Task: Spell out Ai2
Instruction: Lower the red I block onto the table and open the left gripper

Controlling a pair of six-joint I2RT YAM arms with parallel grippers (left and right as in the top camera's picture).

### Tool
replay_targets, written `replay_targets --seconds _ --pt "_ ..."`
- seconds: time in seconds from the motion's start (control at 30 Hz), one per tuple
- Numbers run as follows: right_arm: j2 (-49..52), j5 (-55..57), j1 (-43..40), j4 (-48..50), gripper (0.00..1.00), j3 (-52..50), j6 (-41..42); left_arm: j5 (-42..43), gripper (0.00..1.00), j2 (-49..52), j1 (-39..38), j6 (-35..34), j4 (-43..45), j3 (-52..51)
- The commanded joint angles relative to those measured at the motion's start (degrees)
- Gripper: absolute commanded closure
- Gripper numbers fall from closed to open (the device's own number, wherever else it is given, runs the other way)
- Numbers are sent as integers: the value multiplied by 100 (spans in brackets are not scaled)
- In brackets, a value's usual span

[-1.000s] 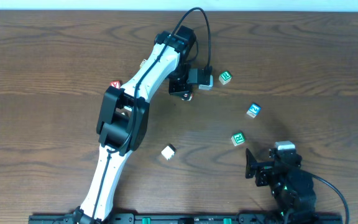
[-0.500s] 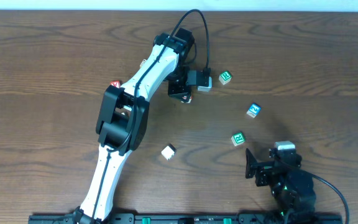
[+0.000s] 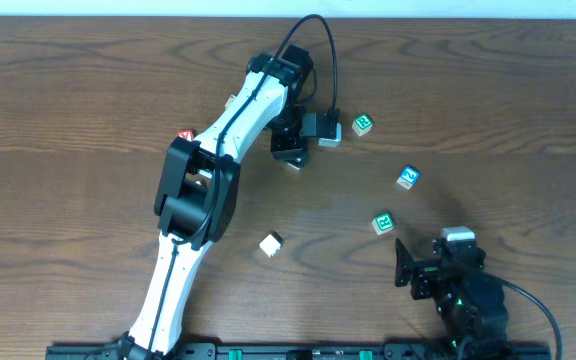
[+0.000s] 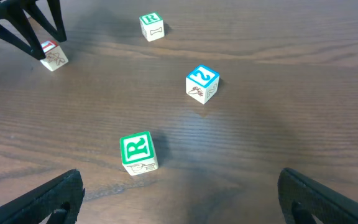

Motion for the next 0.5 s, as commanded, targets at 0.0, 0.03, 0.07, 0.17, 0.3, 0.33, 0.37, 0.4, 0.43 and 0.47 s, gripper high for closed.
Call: replay_targets --seconds 0.0,0.03,0.07,0.17,0.3,0.33,0.37,0.4,0.43,0.47 --pt "-31 -48 -85 -7 1 -63 -74 63 47 166 42 52 -26 -39" --pt "-31 -48 -85 -7 1 -63 -76 61 47 166 42 31 -26 -39" --pt "-31 -48 -85 -7 1 -63 -76 61 47 166 42 33 -26 -39" --pt "-31 -48 -85 -7 1 -63 -74 63 48 166 42 31 -26 -39" --pt "-31 -48 -85 -7 1 -63 -74 37 50 166 42 -4 -59 -39" --pt "-31 -48 -85 -9 1 -63 -74 20 51 166 42 -35 -68 -39" --pt "-31 -48 -85 -7 1 -63 -76 17 52 166 42 -90 -68 -39" --pt "-31 -48 -85 -7 1 -63 -76 17 52 166 42 -118 -68 -39" --pt "-31 -48 -85 -7 1 -63 -76 15 54 166 42 -118 -68 -39" --pt "-31 -48 -85 -7 1 -63 -76 15 55 166 42 -118 -68 -39"
